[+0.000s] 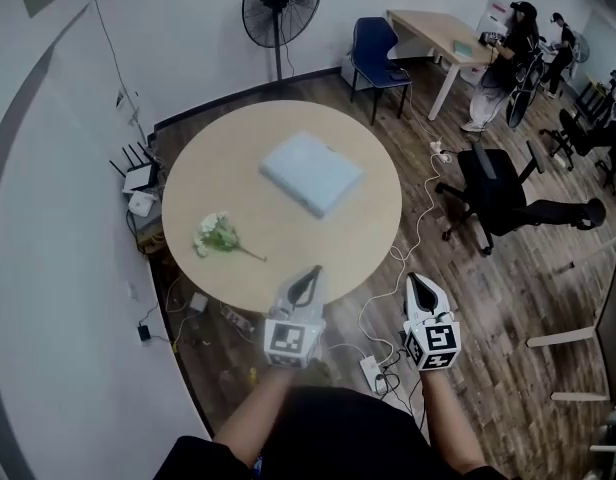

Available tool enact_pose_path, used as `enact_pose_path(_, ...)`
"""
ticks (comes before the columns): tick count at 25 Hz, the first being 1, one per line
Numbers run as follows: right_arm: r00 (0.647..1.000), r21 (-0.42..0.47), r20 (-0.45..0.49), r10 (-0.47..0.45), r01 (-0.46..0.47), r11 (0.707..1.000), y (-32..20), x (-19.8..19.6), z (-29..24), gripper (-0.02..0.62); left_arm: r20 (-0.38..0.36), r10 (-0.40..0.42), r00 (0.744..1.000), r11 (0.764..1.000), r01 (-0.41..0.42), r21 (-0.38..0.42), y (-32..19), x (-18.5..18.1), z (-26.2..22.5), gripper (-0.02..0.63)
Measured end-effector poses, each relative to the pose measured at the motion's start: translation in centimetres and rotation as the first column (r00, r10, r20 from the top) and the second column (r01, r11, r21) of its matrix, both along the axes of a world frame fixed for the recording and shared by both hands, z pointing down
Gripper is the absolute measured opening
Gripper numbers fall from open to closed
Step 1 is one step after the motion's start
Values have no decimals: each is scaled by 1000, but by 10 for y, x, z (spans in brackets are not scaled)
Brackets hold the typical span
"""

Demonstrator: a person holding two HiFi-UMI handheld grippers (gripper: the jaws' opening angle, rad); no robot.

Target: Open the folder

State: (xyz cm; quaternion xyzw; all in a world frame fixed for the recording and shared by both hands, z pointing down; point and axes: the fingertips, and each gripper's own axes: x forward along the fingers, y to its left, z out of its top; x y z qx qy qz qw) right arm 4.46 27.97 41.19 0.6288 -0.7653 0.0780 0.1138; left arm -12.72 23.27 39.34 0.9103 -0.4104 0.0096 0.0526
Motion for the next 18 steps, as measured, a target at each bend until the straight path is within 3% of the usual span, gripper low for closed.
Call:
enact_pose_path(7,1000,-5,-9,17,-17,1000,-81,-6,-2,3,6,43,999,999,-43,-26,-80,1,9,3)
enact_pose_path(18,1000,-38,2,2,-2,999,-146,18,25,3,5,53,999,998,-53,-46,-146,28,36,3)
